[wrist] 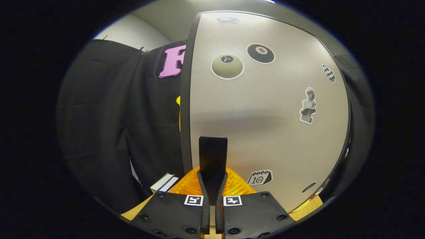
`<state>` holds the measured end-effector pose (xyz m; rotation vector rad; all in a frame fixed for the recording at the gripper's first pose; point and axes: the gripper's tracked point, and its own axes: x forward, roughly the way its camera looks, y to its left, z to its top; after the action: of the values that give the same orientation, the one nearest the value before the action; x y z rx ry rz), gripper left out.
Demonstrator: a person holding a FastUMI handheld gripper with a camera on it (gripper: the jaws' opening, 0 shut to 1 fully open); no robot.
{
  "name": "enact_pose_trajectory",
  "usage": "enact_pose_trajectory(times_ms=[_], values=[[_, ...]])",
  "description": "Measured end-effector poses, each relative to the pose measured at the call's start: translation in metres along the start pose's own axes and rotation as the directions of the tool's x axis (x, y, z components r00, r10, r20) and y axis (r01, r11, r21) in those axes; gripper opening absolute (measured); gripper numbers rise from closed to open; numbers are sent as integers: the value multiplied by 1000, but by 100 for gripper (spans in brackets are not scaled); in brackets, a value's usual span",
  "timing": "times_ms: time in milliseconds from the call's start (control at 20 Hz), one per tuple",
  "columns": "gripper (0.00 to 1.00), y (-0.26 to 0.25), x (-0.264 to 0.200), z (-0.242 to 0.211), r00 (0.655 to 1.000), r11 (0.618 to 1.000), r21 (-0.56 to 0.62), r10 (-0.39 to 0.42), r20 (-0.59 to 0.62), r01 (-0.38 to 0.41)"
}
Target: Open the shoe cabinet door, grab the shoes and put them into the shoe cabinet, then close the shoe cabinet door.
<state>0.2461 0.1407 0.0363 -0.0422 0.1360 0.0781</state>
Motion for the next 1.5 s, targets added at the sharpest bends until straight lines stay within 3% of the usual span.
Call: enact_pose_trajectory(times_ms=[600,1500], values=[[8,-4,-47,-2,995,995,10,97,9,-97],[8,-46,-118,-8,991,992,1,127,33,-127]])
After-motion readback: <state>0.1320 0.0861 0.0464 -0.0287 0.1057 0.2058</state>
